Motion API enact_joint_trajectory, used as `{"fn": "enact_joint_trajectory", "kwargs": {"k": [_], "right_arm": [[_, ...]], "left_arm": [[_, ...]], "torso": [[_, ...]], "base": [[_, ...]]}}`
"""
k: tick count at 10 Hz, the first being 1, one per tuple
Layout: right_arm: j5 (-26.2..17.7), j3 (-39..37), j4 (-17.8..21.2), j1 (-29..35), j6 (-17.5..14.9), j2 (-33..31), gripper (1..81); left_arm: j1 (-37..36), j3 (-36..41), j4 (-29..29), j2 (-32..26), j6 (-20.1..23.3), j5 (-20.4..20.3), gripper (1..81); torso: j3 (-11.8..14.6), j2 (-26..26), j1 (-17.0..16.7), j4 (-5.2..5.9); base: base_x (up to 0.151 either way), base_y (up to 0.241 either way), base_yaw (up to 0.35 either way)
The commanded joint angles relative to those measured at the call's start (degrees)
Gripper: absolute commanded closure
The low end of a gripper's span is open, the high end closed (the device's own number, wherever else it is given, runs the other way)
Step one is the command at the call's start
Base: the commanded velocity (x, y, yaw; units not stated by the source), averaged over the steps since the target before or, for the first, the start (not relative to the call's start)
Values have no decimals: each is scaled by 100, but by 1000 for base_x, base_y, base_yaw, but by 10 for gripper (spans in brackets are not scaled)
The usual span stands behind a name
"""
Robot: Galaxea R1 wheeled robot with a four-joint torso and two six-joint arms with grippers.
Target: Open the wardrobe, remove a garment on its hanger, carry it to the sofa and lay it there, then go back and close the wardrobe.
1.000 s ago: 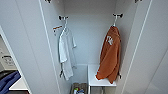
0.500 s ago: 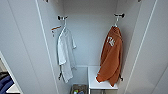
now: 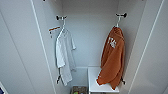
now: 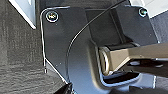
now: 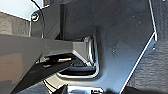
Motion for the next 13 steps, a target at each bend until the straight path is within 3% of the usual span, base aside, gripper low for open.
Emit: {"fn": "enact_joint_trajectory", "kwargs": {"k": [1, 13], "right_arm": [[-303, 29, -78, 182, -15, 48, 10], [-312, 38, -140, 173, -15, 48, 10]], "left_arm": [[-187, -7, 46, -10, 54, 257, 10], [-178, 2, 46, -1, 54, 249, 10]], "torso": [[0, 0, -1, 0], [0, 0, -1, 0]], "base": [[86, 0, 0], [87, -34, 0]]}}
